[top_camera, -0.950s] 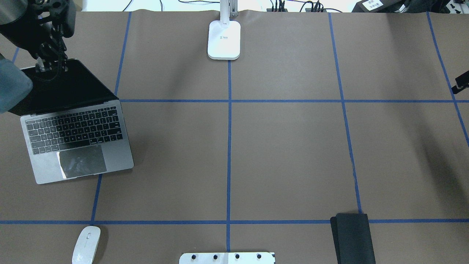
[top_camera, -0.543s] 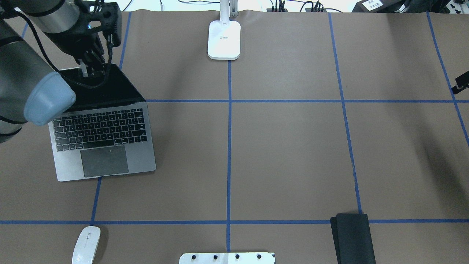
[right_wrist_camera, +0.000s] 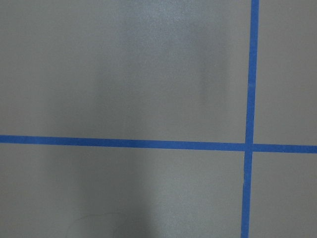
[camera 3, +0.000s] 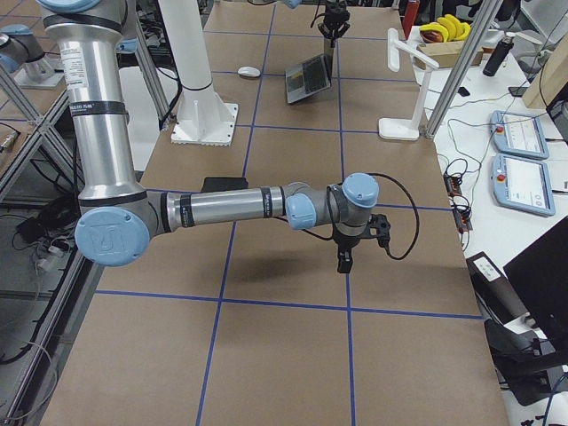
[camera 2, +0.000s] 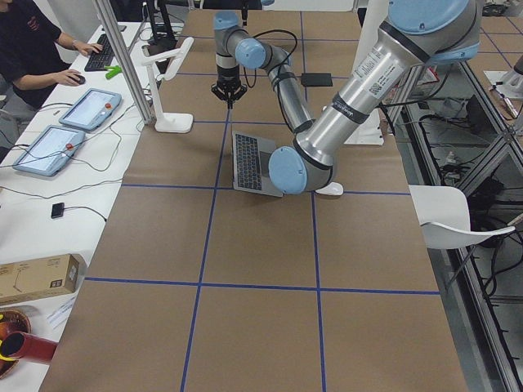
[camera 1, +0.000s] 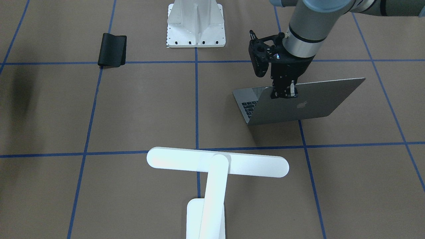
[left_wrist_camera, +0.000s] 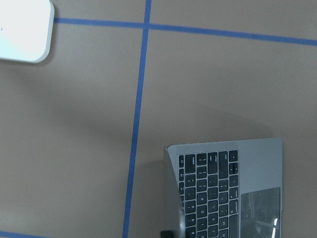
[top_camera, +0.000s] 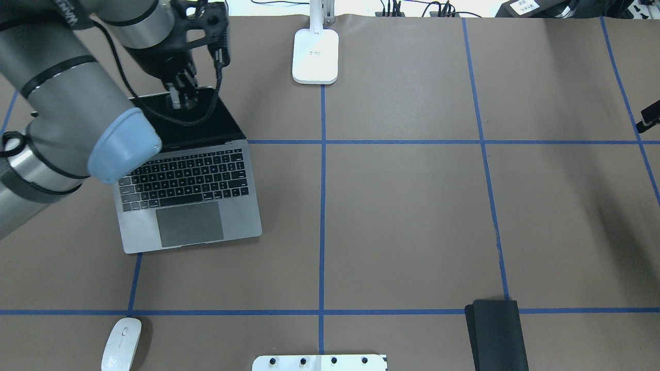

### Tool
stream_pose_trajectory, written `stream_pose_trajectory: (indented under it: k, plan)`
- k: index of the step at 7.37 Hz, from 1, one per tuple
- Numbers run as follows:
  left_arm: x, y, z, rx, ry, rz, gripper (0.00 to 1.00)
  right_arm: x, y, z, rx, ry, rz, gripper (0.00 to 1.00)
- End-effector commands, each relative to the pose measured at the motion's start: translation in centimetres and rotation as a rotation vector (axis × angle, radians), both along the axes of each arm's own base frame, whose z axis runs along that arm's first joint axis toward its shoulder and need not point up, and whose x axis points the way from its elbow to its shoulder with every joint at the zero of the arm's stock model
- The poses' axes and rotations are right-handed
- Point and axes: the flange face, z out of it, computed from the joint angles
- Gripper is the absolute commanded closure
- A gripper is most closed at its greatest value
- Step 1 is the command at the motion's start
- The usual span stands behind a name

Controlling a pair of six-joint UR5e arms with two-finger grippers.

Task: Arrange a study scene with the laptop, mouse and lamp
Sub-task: 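Drag the laptop with the left gripper farther from the robot toward the table center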

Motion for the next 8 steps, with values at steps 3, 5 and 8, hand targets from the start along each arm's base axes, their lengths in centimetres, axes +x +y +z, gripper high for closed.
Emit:
stream_pose_trajectory:
  k: [3, 5, 8]
  plan:
    - [7.2, -0.1, -8.4, -0.067, 0.048, -0.025, 1.0, 0.0, -0.1, 0.3, -0.006, 0.002, 0.0, 0.0]
    - [10.0, 0.2, -9.3, -0.071, 0.062, -0.038, 1.0, 0.0, -0.1, 0.5, -0.009, 0.002, 0.0, 0.0]
    - [11.5, 0.1, -10.9, -0.036, 0.063, -0.065, 1.0, 0.0, -0.1, 0.5, -0.01, 0.002, 0.001, 0.0]
